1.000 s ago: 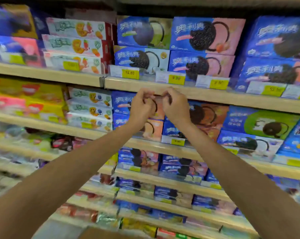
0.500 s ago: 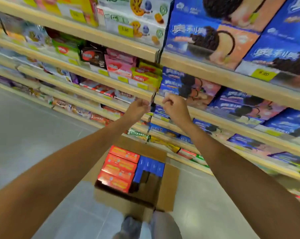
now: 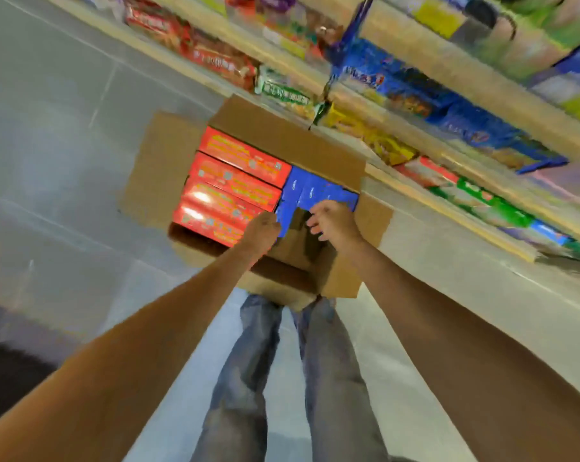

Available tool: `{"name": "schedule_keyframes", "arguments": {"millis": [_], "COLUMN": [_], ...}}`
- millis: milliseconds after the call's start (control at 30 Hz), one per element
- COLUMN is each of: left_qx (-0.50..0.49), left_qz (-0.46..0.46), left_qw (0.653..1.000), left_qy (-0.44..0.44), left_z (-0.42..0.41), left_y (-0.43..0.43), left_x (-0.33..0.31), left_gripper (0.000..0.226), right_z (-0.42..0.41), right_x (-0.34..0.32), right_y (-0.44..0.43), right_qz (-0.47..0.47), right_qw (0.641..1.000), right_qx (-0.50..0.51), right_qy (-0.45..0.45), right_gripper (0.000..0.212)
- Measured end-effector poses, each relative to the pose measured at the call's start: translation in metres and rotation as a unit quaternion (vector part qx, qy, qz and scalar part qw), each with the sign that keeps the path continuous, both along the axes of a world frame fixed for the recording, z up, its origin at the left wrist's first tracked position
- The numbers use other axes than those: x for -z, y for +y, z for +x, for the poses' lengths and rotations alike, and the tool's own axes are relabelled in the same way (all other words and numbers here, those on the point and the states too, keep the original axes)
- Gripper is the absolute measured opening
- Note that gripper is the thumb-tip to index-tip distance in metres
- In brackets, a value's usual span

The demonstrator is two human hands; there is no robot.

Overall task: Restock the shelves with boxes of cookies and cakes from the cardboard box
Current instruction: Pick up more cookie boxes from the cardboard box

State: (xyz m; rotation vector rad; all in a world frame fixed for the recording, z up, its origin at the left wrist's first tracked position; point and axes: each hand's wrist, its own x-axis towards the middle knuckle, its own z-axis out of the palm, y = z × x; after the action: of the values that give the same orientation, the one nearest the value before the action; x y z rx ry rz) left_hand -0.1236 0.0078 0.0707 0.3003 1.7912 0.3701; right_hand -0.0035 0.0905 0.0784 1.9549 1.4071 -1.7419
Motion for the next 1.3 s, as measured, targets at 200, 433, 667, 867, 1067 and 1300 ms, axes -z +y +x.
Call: {"name": "schedule_keyframes", "arguments": {"millis": [200, 433, 667, 867, 1067, 1300], "left_qx": [0.025, 0.183, 0.042, 0.052, 0.068, 0.259], "left_qz": [-0.016, 0.065, 0.094, 0.076, 0.076, 0.141], "left_qw": [0.999, 0.977, 0.994, 0.995, 0.994, 0.955], "left_qy": [-0.026, 0.085, 0.04, 0.028, 0.039, -0.001], "left_z": [0.032, 0.045, 0.06, 0.048, 0.032, 0.036], "left_y": [-0.025, -0.038, -0.051, -0.042, -0.032, 0.001], "left_x": [0.117, 0.201, 0.208, 0.211, 0.172, 0.067], "left_gripper": [0.047, 0.055, 0.042, 0.045, 0.044, 0.058], "right_z": [0.005, -0.003, -0.003, 0.038, 0.062, 0.082], "right_x": [0.133, 0.225, 0.256, 0.26, 0.211, 0.092], "right_y": [-0.034, -0.05, -0.056, -0.044, -0.038, -0.017], "right_qz": [-0.072, -0.087, -0.043, -0.057, -0.099, -0.133], "right_qw": [0.997, 0.993, 0.992, 0.988, 0.992, 0.986], "right_qx": [0.027, 0.075, 0.119, 0.089, 0.044, -0.09], "right_qy": [-0.014, 0.007, -0.032, -0.11, -0.058, 0.049], "right_gripper": [0.019, 0.028, 0.061, 0.065, 0.048, 0.042]}}
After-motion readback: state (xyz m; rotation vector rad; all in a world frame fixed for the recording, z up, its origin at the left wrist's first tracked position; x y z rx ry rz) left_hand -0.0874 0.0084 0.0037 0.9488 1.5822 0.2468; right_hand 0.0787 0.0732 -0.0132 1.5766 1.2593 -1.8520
